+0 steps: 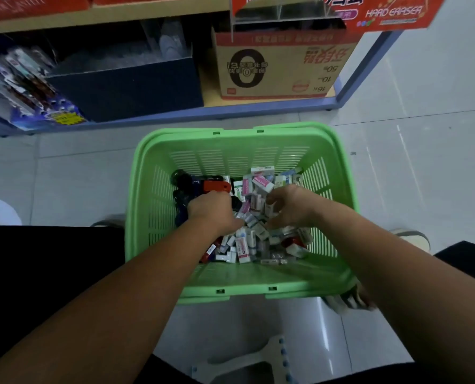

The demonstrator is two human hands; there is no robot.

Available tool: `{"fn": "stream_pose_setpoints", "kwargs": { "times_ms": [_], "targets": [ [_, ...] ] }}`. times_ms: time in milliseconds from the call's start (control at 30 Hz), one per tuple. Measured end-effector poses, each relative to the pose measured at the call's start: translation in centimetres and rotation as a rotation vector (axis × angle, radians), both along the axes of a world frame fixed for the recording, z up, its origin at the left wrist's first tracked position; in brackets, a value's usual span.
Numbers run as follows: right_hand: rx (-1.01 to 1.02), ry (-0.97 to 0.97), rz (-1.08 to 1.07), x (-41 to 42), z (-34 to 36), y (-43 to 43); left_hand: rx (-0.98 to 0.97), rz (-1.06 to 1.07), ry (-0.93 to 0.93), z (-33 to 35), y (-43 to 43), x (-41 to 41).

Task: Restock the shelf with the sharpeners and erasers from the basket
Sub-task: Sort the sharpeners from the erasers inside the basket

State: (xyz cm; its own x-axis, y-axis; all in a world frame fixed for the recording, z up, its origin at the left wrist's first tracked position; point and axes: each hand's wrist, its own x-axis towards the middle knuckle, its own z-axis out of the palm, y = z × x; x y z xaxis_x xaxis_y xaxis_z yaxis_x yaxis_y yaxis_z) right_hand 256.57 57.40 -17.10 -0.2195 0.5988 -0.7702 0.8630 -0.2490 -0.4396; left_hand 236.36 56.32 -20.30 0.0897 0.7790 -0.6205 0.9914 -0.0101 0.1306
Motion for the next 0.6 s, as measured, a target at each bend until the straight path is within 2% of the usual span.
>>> {"fn": "stream_pose_setpoints", "kwargs": {
  "times_ms": [33, 67, 133, 200, 300, 600],
  "targets": [
    [0.03, -0.054, 0.085, 0.1, 0.4, 0.1, 0.042, -0.025, -0.022, 0.5, 0.1, 0.9],
    [0.051, -0.116, 0.181, 0.3, 0.8, 0.1, 0.037, -0.01, -0.123, 0.8, 0.1, 1.8],
    [0.063, -0.232, 0.376, 0.8, 1.3, -0.5, -0.096, 0.135, -0.446, 1.1, -0.3, 3.1],
    [0.04, -0.293, 0.525, 1.3, 1.1, -1.7, -0.249, 0.17, -0.601, 1.1, -1.3, 3.6],
    [0.012, -0.305, 0.615, 1.0, -0.1, -3.2, -0.373, 0.106, -0.588, 0.3, -2.8, 3.1],
    [-0.011, -0.275, 0.484, 0.8, -1.9, -3.7, -0.502, 0.224, -0.638, -1.3, -3.9, 1.5]
  ]
}}
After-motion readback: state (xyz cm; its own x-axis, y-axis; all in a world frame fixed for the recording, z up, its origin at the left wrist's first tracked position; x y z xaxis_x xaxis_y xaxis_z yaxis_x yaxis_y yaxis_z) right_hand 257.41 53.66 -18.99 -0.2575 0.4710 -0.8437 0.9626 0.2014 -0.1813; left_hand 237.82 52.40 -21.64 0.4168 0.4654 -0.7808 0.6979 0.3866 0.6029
